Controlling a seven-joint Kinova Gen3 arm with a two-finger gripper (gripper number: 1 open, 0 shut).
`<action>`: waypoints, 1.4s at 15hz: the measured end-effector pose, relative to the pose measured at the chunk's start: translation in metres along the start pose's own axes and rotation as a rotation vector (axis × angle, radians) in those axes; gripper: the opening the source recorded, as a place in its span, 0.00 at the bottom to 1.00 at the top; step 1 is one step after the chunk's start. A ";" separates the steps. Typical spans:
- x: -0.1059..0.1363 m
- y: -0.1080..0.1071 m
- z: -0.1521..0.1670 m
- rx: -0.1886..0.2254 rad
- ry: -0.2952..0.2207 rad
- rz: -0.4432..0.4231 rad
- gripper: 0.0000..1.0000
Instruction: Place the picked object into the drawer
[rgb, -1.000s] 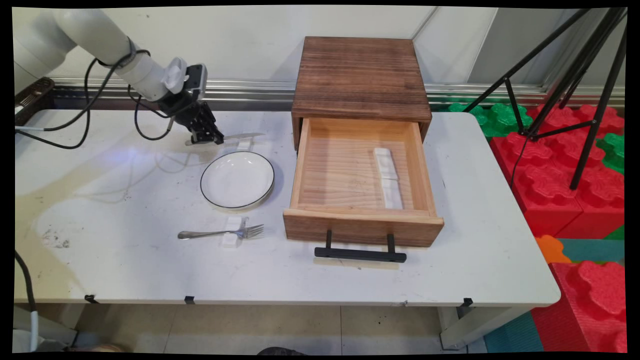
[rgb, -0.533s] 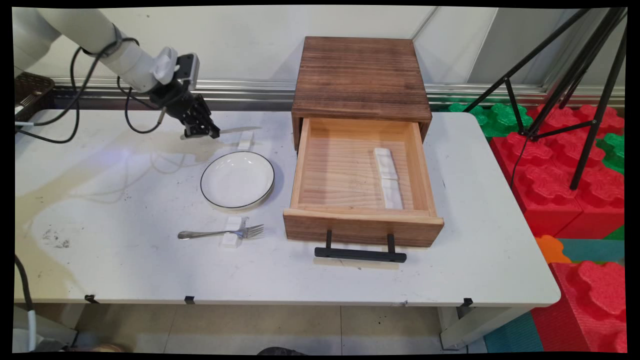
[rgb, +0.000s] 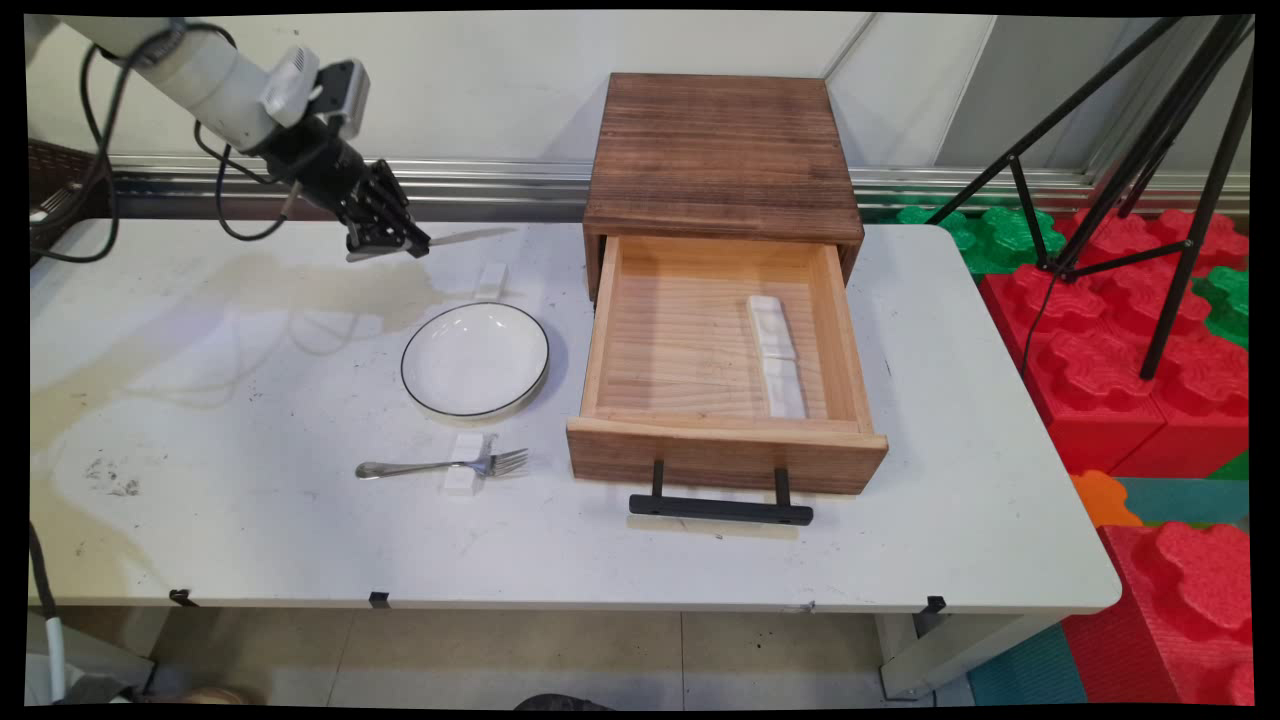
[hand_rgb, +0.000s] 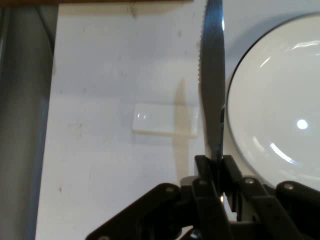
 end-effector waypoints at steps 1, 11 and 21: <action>0.003 0.002 -0.005 -0.003 0.010 0.000 0.00; 0.065 0.038 -0.044 -0.035 0.142 0.005 0.00; 0.158 0.073 -0.029 -0.016 0.239 -0.006 0.00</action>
